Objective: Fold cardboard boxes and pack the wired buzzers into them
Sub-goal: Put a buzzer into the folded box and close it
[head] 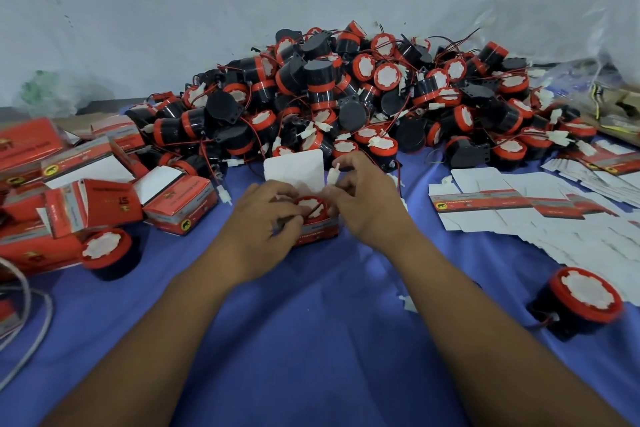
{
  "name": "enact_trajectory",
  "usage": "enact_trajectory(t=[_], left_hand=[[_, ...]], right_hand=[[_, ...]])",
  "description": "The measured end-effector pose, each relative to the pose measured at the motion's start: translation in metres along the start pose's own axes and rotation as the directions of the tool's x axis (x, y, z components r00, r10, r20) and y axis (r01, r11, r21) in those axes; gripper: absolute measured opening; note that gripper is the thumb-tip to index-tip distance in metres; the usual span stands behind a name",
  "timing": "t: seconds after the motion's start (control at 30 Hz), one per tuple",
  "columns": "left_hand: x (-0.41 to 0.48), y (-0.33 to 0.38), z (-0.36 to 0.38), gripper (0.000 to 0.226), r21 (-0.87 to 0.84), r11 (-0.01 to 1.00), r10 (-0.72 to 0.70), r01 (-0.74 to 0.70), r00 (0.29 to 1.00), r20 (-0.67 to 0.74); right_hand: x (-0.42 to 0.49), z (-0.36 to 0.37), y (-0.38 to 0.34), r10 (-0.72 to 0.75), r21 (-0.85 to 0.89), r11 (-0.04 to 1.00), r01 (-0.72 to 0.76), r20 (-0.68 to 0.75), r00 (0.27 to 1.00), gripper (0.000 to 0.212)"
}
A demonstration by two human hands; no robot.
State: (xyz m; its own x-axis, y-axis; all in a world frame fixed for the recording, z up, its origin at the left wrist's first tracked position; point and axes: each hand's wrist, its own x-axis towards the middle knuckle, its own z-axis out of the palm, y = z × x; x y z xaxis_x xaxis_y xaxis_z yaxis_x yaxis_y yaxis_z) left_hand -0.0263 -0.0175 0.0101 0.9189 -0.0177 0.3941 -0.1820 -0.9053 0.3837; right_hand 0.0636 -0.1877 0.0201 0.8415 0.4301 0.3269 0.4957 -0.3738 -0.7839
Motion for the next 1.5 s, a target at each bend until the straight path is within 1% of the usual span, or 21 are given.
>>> enact_trajectory(t=[0.07, 0.13, 0.2, 0.23, 0.3, 0.37, 0.4, 0.5, 0.57, 0.67, 0.73, 0.8, 0.87, 0.93, 0.97, 1.07, 1.17, 1.23, 1.33, 1.43, 1.5], left_hand=[[0.000, 0.000, -0.001, 0.032, 0.007, 0.999, 0.033, -0.033, 0.999, 0.007], [-0.001, 0.001, -0.002, 0.030, -0.001, 0.997, 0.083, -0.083, 0.997, -0.006], [-0.002, 0.001, -0.001, 0.027, -0.024, 0.995, 0.098, -0.099, 0.994, -0.040], [-0.003, 0.001, 0.000, 0.025, -0.046, 0.995, 0.080, -0.084, 0.994, -0.077], [-0.004, 0.000, 0.002, 0.016, -0.106, 0.994, -0.014, 0.000, 0.992, -0.129], [-0.004, -0.001, 0.002, 0.005, -0.179, 0.979, -0.116, 0.094, 0.986, -0.118], [-0.004, 0.000, 0.002, 0.006, -0.186, 0.977, -0.125, 0.103, 0.986, -0.109], [-0.002, 0.002, 0.003, 0.009, -0.113, 0.994, -0.007, -0.008, 0.991, -0.132], [-0.004, 0.004, 0.005, 0.012, -0.045, 0.998, 0.026, -0.033, 0.990, -0.141], [-0.006, 0.002, 0.008, 0.018, -0.074, 0.997, -0.028, 0.020, 0.992, -0.120], [-0.007, 0.001, 0.010, 0.016, -0.175, 0.983, -0.068, 0.049, 0.992, -0.105], [-0.006, 0.001, 0.013, 0.018, -0.308, 0.947, -0.140, 0.095, 0.982, -0.128], [-0.005, 0.002, 0.015, 0.036, -0.424, 0.891, -0.263, 0.159, 0.944, -0.199], [-0.003, 0.002, 0.017, 0.057, -0.513, 0.820, -0.406, 0.254, 0.890, -0.208], [-0.003, 0.001, 0.019, 0.064, -0.540, 0.790, -0.454, 0.291, 0.869, -0.197], [-0.002, -0.003, 0.022, 0.072, -0.631, 0.684, -0.548, 0.365, 0.829, -0.115], [-0.003, -0.005, 0.024, 0.073, -0.720, 0.570, -0.611, 0.396, 0.790, -0.049], [-0.004, -0.005, 0.026, 0.072, -0.732, 0.563, -0.619, 0.384, 0.782, -0.066], [-0.005, -0.001, 0.028, 0.068, -0.714, 0.604, -0.600, 0.353, 0.791, -0.116], [-0.007, 0.006, 0.028, 0.063, -0.733, 0.612, -0.610, 0.297, 0.767, -0.199], [-0.008, 0.010, 0.028, 0.058, -0.720, 0.647, -0.596, 0.252, 0.756, -0.271]], right_hand=[[-0.002, 0.001, -0.002, -0.080, -0.038, 0.996, 0.080, -0.017, 0.997, 0.012], [-0.006, 0.004, -0.005, -0.154, -0.095, 0.983, 0.155, 0.017, 0.988, 0.023], [-0.007, 0.007, -0.006, -0.182, -0.104, 0.977, 0.184, 0.024, 0.983, 0.027], [-0.006, 0.008, -0.006, -0.183, -0.104, 0.978, 0.182, 0.003, 0.983, 0.025], [-0.004, 0.008, -0.007, -0.136, -0.084, 0.988, 0.132, -0.045, 0.990, 0.013], [-0.005, 0.007, -0.008, -0.115, -0.075, 0.991, 0.109, -0.077, 0.990, 0.026], [-0.005, 0.007, -0.009, -0.150, -0.107, 0.984, 0.141, -0.085, 0.985, 0.031], [-0.006, 0.010, -0.015, -0.279, -0.171, 0.950, 0.259, -0.104, 0.955, 0.033], [-0.003, 0.015, -0.017, -0.266, -0.117, 0.960, 0.255, -0.097, 0.959, 0.030], [-0.001, 0.020, -0.018, -0.195, -0.055, 0.980, 0.192, -0.054, 0.979, 0.030], [0.000, 0.020, -0.019, -0.175, -0.026, 0.984, 0.174, -0.033, 0.984, 0.033], [0.001, 0.020, -0.018, -0.167, -0.011, 0.986, 0.167, -0.008, 0.986, 0.034], [0.002, 0.021, -0.017, -0.123, 0.024, 0.992, 0.122, 0.017, 0.992, 0.031], [0.002, 0.023, -0.015, -0.078, 0.064, 0.995, 0.077, 0.025, 0.997, 0.024], [0.002, 0.024, -0.014, -0.076, 0.052, 0.996, 0.075, 0.020, 0.997, 0.021], [0.003, 0.027, -0.013, -0.083, -0.004, 0.997, 0.083, 0.021, 0.996, 0.018], [0.003, 0.031, -0.015, -0.102, -0.026, 0.994, 0.103, 0.056, 0.993, 0.017], [0.003, 0.032, -0.018, -0.110, -0.076, 0.990, 0.115, 0.071, 0.991, 0.014], [0.004, 0.030, -0.023, -0.141, -0.153, 0.976, 0.158, 0.119, 0.983, 0.014], [0.004, 0.028, -0.026, -0.169, -0.285, 0.930, 0.233, 0.231, 0.958, 0.017], [0.003, 0.030, -0.028, -0.168, -0.339, 0.902, 0.267, 0.295, 0.941, 0.014]])
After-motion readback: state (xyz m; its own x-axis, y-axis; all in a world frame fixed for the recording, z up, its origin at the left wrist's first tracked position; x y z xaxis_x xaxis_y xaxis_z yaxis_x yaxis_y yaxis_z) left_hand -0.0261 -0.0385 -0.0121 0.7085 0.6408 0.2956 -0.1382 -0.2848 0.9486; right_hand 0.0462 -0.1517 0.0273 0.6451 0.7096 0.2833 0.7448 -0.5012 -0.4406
